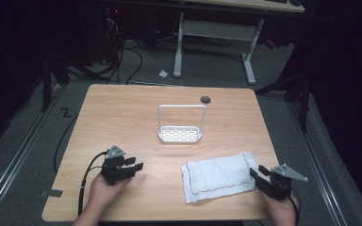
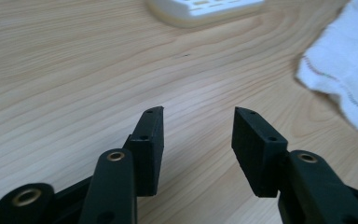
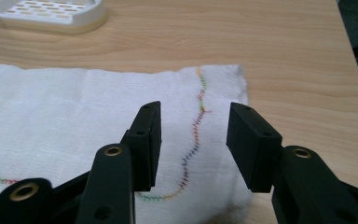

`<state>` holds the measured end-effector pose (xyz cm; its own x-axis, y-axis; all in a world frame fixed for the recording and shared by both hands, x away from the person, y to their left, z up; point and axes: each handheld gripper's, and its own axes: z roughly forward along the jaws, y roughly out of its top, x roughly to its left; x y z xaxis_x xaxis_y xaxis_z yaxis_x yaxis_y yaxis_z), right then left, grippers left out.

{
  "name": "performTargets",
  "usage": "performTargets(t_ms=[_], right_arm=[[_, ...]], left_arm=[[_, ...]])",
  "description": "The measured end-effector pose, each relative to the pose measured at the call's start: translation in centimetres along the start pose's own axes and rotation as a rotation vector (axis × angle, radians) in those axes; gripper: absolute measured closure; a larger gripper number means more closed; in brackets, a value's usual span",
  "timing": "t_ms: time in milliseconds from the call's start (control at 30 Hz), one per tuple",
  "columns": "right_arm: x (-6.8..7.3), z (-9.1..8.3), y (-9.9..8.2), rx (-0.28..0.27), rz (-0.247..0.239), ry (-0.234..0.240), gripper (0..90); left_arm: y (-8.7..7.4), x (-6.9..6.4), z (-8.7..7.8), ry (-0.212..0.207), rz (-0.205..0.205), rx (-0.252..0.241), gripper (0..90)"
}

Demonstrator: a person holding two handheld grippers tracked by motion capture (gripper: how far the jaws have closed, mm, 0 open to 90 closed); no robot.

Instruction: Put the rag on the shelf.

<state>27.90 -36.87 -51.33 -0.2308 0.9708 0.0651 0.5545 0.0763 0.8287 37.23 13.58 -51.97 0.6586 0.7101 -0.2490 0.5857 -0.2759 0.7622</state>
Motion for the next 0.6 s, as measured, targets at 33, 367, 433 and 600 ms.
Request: performTargets(t_ms=[33, 367, 433, 600], right_arm=[[-0.5, -0.2, -0.2, 0.003, 0.02, 0.002, 57.2], [-0.7, -0.1, -0.6, 0.057, 0.012, 0.002, 86.0], [-0.6, -0.2, -0.6, 0.072, -0.004, 0.004, 90.0], [0.1, -0.1, -0.7, 0.113, -0.037, -0.018, 90.0]], left_arm=[[0.8, -1.1, 1.2, -0.032, 0.021, 0.006, 58.8], [4.8, -6.6, 8.0, -0.109, 0.113, 0.03, 80.8], [5.6, -8.0, 9.2, -0.123, 0.139, 0.031, 83.5], [6.3, -10.4, 12.4, -0.144, 0.188, 0.081, 80.4]])
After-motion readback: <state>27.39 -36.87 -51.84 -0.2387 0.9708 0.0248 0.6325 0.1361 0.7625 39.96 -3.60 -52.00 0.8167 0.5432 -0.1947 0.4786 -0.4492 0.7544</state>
